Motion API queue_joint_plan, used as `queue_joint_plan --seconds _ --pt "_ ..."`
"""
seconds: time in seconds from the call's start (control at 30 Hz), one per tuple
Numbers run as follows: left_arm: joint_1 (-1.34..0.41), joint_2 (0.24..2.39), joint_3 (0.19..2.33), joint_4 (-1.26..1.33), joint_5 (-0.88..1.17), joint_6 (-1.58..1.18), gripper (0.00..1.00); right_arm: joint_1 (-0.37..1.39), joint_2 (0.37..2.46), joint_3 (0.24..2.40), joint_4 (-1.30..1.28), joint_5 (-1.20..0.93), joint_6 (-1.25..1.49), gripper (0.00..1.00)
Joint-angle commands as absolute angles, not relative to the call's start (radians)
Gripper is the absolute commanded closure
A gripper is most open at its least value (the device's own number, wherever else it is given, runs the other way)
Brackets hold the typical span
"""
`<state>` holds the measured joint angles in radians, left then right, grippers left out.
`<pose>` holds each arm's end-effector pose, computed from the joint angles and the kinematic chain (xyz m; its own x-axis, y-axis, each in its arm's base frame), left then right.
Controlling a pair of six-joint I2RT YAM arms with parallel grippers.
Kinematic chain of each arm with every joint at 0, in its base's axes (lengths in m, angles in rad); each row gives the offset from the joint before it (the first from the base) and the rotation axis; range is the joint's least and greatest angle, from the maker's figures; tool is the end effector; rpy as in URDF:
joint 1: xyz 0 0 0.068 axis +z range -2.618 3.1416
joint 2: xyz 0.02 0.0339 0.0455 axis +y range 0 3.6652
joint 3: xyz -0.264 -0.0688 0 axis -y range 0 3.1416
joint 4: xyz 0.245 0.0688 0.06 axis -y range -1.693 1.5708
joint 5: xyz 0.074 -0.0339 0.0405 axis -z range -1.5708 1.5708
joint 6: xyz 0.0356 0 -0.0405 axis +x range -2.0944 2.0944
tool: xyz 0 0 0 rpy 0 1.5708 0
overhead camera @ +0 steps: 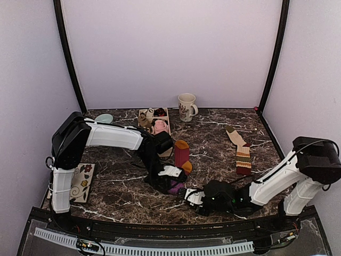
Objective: Roll the socks
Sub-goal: Roll the sock at the center of the board.
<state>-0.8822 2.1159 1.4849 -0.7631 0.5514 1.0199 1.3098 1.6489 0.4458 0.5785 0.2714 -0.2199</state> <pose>0.2451 -0.3272 0.1404 0.2828 0.7985 -0.5314 0.9079 -0.4016 -0.1202 0.0795 0.2608 0.1063 0.0435 -0.6514 -0.7575 -0.8865 0.3244 -0.3299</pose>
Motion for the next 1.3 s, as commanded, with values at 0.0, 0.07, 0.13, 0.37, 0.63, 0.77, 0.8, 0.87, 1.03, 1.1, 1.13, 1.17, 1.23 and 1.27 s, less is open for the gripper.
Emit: queue_joint_plan --seconds 0.0,0.07,0.13,0.37,0.63,0.77,0.8,0.87,1.03,1.1,1.13,1.17,1.23,1.27 --pt "-0.885 2.189 1.452 -0.836 0.474 1.022 0.73 1.325 1.601 0.460 0.561 0.312 -0.220 0.69" --pt "-0.885 2.192 1.455 -0.841 0.477 1.022 0.73 1.331 1.601 0.486 0.577 0.326 -0.258 0.69" --pt "-0.884 2.196 1.459 -0.849 0.480 1.024 0.73 1.335 1.610 0.510 0.596 0.327 -0.309 0.69" --pt "-0.874 2.209 1.474 -0.877 0.512 1.018 0.72 1.334 1.712 0.548 0.661 0.325 -0.427 0.68" --pt "-0.873 2.214 1.473 -0.876 0.521 1.024 0.71 1.301 1.773 0.596 0.687 0.293 -0.513 0.68" --pt "-0.873 2.219 1.483 -0.882 0.525 1.028 0.71 1.295 1.808 0.618 0.702 0.279 -0.544 0.68" --pt "-0.873 2.219 1.484 -0.882 0.522 1.029 0.71 1.292 1.817 0.625 0.703 0.275 -0.548 0.68" --pt "-0.873 2.220 1.489 -0.885 0.524 1.029 0.71 1.289 1.832 0.636 0.702 0.270 -0.554 0.68" --pt "-0.873 2.222 1.493 -0.890 0.528 1.029 0.71 1.275 1.854 0.630 0.696 0.255 -0.534 0.68" --pt "-0.873 2.223 1.493 -0.893 0.526 1.031 0.71 1.266 1.862 0.618 0.704 0.258 -0.513 0.68" --pt "-0.873 2.222 1.493 -0.893 0.526 1.030 0.71 1.263 1.864 0.610 0.709 0.258 -0.503 0.68" --pt "-0.871 2.222 1.493 -0.894 0.526 1.029 0.71 1.261 1.865 0.605 0.709 0.257 -0.495 0.69" --pt "-0.871 2.222 1.494 -0.893 0.525 1.028 0.71 1.260 1.868 0.593 0.708 0.260 -0.478 0.71" --pt "-0.870 2.223 1.495 -0.894 0.526 1.028 0.71 1.260 1.870 0.586 0.707 0.262 -0.469 0.73"
